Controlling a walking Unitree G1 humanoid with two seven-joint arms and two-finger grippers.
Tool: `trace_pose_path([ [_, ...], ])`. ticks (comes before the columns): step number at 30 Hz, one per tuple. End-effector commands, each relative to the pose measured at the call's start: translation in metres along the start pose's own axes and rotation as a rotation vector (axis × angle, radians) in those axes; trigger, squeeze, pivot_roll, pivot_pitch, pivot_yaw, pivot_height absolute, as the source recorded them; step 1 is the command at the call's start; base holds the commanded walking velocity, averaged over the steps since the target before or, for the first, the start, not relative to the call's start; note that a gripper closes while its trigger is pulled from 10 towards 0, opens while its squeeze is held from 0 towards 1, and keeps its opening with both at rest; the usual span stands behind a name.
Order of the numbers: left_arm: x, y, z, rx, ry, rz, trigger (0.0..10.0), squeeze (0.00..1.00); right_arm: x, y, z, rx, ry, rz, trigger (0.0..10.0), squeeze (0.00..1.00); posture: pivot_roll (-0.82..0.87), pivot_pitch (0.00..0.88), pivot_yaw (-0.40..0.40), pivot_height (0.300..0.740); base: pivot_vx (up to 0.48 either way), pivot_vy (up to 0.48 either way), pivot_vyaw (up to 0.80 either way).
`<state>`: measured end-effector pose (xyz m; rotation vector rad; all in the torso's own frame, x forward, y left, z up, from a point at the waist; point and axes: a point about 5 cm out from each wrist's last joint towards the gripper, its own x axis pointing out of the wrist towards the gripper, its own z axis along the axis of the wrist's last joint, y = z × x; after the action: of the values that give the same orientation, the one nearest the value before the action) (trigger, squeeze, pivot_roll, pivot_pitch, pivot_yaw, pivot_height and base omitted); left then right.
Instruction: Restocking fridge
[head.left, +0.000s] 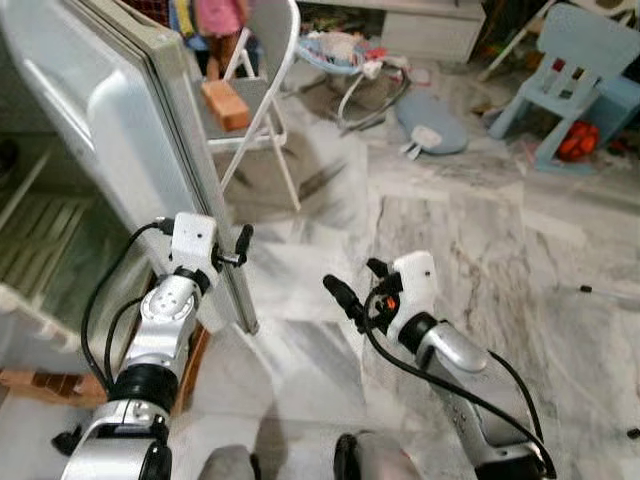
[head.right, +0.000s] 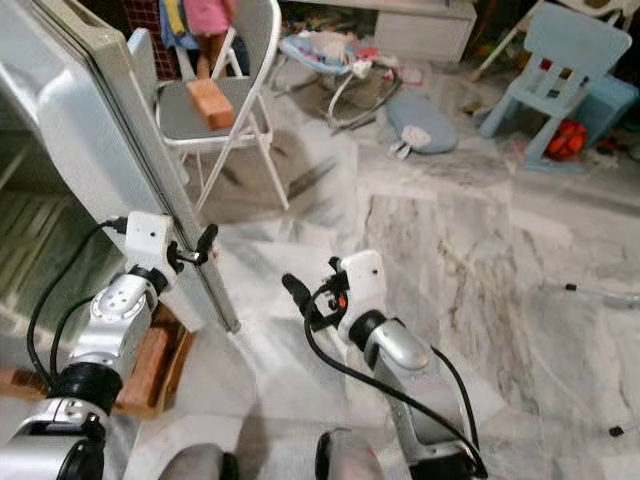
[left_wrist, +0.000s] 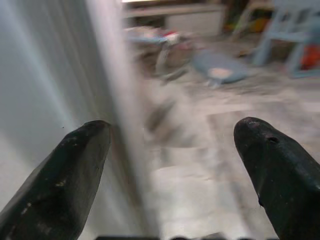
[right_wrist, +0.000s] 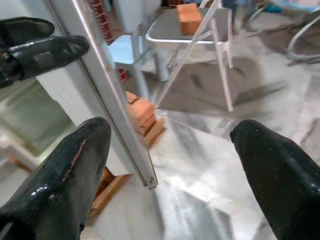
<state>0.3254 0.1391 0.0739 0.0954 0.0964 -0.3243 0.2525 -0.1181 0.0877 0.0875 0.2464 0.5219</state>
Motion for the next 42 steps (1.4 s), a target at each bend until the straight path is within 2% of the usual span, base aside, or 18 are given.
trace_pose_path([
  [1,0.002,0.005,0.003,0.022,-0.003,0.013,10.0,0.0,0.005,0.008,0.005,-0.006,-0.029,0.025,10.0,0.0,0.06,0.095,-0.036,0.74,0.42,0.0,0.0],
  [8,0.002,0.005,0.005,0.011,-0.032,0.025,10.0,0.0,0.004,0.008,0.005,-0.012,-0.029,0.021,10.0,0.0,0.06,0.097,-0.034,0.74,0.243,0.0,0.0],
  [15,-0.009,0.0,-0.004,0.013,-0.012,-0.055,10.0,0.0,0.005,0.006,0.003,-0.017,-0.027,-0.009,10.0,0.0,0.06,0.108,-0.035,0.74,0.0,0.0,0.0],
  [20,-0.016,0.002,-0.01,0.012,0.0,-0.057,10.0,0.0,0.008,0.0,0.007,-0.031,-0.064,-0.09,10.0,0.0,0.06,0.1,-0.038,0.74,0.0,-0.48,-0.8],
  [22,-0.025,0.005,-0.015,0.02,0.01,-0.06,10.0,0.0,0.01,-0.007,0.012,-0.048,-0.102,-0.166,10.0,0.0,0.06,0.096,-0.036,0.74,0.0,0.0,-0.8],
  [23,-0.025,0.005,-0.015,0.02,0.01,-0.06,10.0,0.0,0.01,-0.007,0.012,-0.048,-0.102,-0.166,10.0,0.0,0.06,0.096,-0.036,0.74,0.0,0.0,-0.8],
  [27,-0.04,0.016,-0.019,0.044,0.019,-0.055,10.0,0.0,0.01,-0.015,0.02,-0.068,-0.142,-0.233,10.0,0.0,0.05,0.097,-0.029,0.74,0.0,0.0,-0.8],
  [31,-0.055,0.034,-0.02,0.053,0.019,0.019,10.0,0.0,0.01,-0.024,0.023,-0.08,-0.158,-0.285,10.0,0.0,0.06,0.092,-0.023,0.74,0.0,-0.36,-0.8],
  [34,-0.059,0.039,-0.016,0.044,0.008,0.054,10.0,0.0,0.012,-0.025,0.026,-0.082,-0.167,-0.293,10.0,0.0,0.06,0.095,-0.027,0.74,0.0,-0.472,-0.8],
  [37,-0.059,0.039,-0.005,0.04,-0.042,0.059,10.0,0.0,0.017,-0.02,0.035,-0.1,-0.205,-0.281,10.0,0.0,0.05,0.114,-0.032,0.74,0.25,-0.349,-0.8],
  [42,-0.06,0.037,-0.003,0.031,-0.039,0.05,10.0,0.0,0.019,-0.018,0.039,-0.124,-0.227,-0.27,10.0,0.0,0.05,0.123,-0.032,0.74,0.463,0.0,-0.22],
])
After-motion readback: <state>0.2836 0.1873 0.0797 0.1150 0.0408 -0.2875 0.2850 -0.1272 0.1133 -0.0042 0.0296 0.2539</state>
